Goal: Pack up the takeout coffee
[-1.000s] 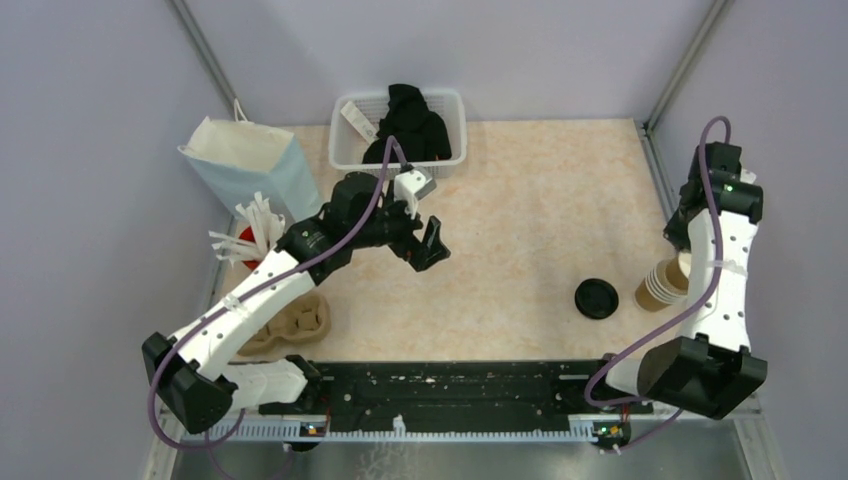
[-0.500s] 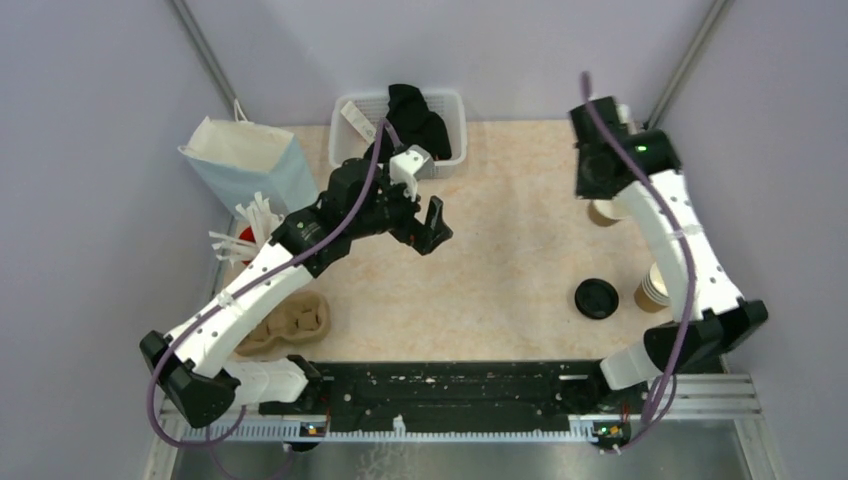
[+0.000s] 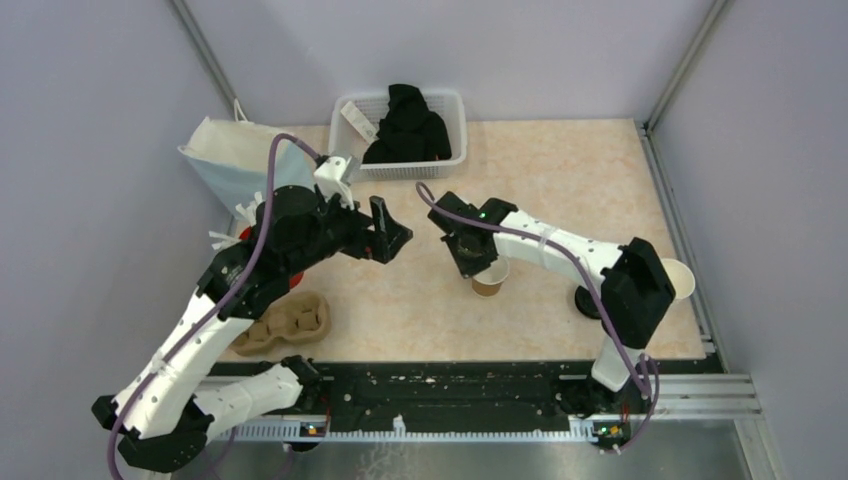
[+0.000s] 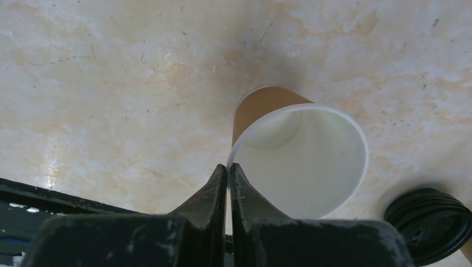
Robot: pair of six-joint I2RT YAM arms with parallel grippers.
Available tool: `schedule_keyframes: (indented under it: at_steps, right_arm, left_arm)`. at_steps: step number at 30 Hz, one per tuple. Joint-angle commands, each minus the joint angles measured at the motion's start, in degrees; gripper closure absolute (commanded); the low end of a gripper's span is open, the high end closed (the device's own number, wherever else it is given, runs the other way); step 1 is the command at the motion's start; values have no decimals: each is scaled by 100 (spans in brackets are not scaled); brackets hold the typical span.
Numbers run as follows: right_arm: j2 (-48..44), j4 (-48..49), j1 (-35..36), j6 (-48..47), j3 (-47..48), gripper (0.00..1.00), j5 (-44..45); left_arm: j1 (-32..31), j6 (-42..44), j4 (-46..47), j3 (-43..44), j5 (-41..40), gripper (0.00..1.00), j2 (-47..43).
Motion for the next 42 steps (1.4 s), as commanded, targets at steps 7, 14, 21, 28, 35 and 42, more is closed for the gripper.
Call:
schedule_keyframes:
  at_steps: [7,14,21,28,35,42]
  right_arm:
    - [-472,-107,278,459,15,70,210]
    - [-2198,-1023,-888,641,-239,42,262]
    - [-2987,-449,-3663,-174,-2098,38,-1060]
    - [-2461,-326,-4382,-312,-2506,41,-1201]
    - [-1752,-241,-4404,-314,-2504,63,-974]
    - [-1515,-118,-4404,-345,-2551,67,-842]
  left_arm:
    - [-5,-503,-247,178,-257,2,-98]
    - [-2,-240,-108,251,-37,2,196]
    - [6,28,53,322,295,2,619]
    - [-2,84,229,368,696,1,905]
    - [10,111,235,382,674,1,951]
    - [23,112,193,373,616,2,924]
